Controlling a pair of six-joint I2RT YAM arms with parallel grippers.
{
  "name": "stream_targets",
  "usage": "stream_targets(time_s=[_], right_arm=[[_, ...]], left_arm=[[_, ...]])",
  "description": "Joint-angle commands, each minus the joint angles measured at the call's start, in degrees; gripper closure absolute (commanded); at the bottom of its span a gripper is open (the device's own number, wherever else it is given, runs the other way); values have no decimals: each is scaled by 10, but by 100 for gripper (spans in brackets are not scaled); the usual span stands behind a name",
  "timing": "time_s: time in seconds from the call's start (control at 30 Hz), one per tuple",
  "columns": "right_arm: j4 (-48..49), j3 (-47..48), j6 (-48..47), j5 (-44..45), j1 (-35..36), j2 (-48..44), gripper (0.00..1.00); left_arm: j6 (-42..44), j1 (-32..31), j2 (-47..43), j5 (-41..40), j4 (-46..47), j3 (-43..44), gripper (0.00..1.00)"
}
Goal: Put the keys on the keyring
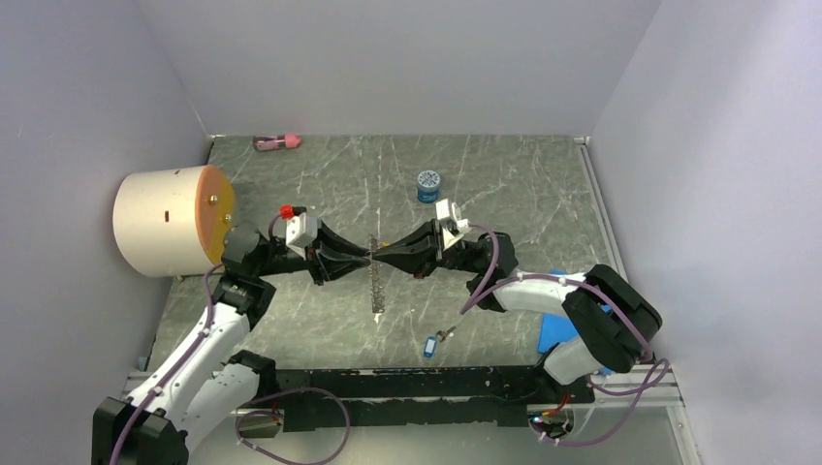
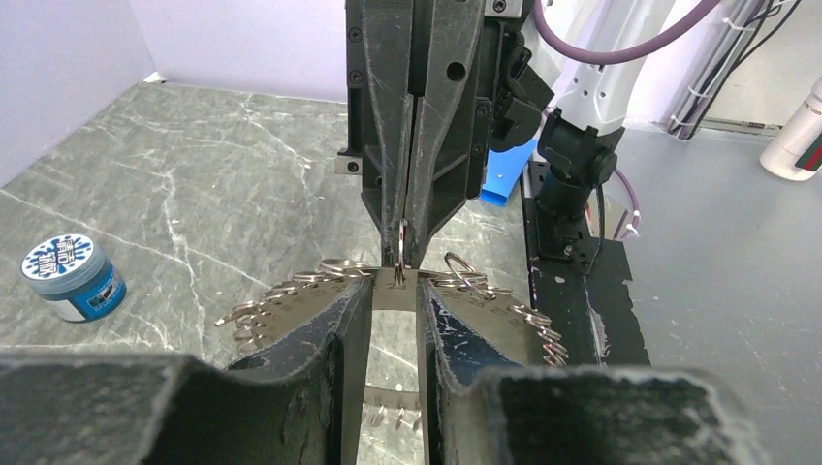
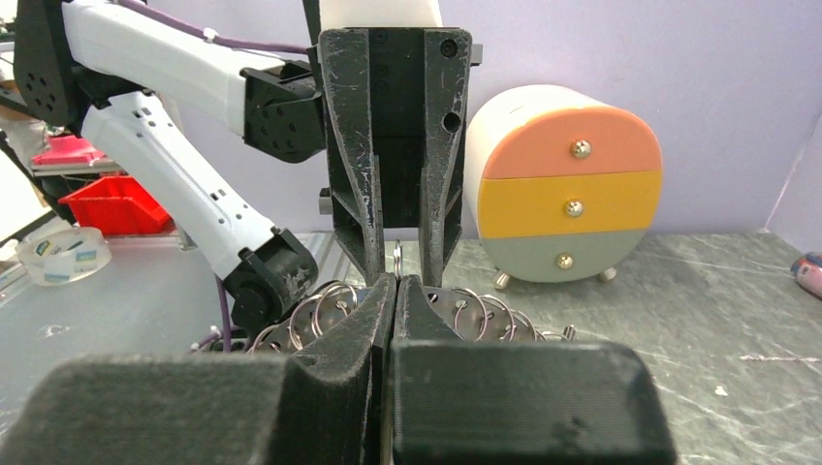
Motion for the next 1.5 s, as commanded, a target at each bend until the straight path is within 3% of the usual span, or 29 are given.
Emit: stream_targets(time_s=[0.0,0.33,0.53,0.8,0.83,1.03,1.2,1.33,1.47], right_arm=[[46,17,10,-1,-1,-1,100],[53,21,16,-4,0,6,100],[54,19,17,-4,-1,7,100],[48,9,9,8,-1,7,100],[48,7,8,11,-1,7,90],[45,9,5,13,-2,6,65],[40,9,1,13,-1,4,57],[-1,-1,-28,29,-3,-17,50],[-90,-24,-76,98,-7,-67,31]], left_arm=[[20,-3,-7,-16,-12,31,71],[21,-3,-10,-25,-23,42,72],[28,-3,-1,-9,-29,48,97],[46,-3,-11,-29,-94,72,97],[52,-3,-13,-34,-109,75,97],[78,-3,-7,-34,-170,99,97],[108,-4,-3,-48,-211,113,97],[193,-4,-6,-68,-290,132,98],[276,-5,-8,-86,-355,136,97]])
